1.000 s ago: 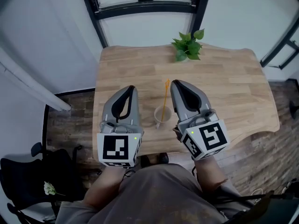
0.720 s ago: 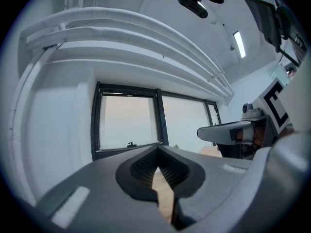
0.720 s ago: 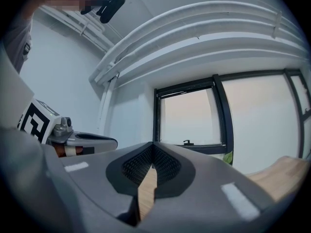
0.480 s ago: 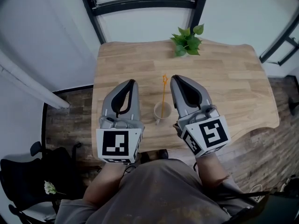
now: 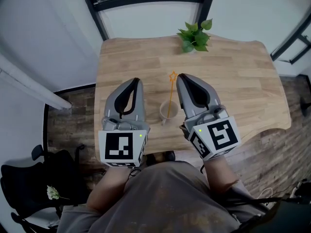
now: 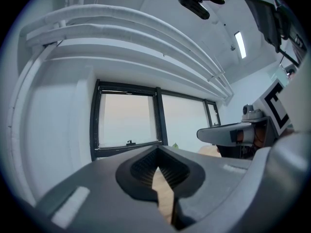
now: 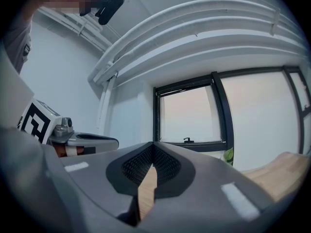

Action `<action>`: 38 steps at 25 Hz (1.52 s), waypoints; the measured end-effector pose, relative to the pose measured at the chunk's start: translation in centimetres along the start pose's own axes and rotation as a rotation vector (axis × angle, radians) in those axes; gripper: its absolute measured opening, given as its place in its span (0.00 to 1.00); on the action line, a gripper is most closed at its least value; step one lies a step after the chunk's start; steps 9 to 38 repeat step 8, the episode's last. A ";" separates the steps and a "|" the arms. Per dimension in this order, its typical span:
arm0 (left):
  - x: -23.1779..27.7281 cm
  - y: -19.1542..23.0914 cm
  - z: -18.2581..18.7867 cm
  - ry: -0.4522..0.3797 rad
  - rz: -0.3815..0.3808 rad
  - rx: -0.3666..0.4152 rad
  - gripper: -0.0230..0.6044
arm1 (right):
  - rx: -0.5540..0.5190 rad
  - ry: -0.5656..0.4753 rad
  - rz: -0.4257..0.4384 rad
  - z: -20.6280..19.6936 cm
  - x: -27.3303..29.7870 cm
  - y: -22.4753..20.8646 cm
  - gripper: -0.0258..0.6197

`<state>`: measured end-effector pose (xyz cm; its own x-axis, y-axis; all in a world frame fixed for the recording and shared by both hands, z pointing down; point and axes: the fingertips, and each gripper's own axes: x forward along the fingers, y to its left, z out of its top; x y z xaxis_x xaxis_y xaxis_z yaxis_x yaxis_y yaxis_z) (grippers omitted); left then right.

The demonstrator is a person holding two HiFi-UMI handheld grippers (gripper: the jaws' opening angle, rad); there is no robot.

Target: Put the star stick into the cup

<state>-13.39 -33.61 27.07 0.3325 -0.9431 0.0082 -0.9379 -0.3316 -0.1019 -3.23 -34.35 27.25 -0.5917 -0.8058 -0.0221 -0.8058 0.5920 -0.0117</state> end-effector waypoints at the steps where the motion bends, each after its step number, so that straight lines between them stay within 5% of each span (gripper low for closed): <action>1: 0.0 0.0 0.0 0.000 0.000 -0.001 0.04 | 0.000 0.000 0.000 0.0 0.0 0.0 0.08; 38: -0.2 -0.2 -0.2 -0.002 -0.002 0.000 0.04 | 0.000 -0.003 0.003 -0.2 -0.1 0.2 0.08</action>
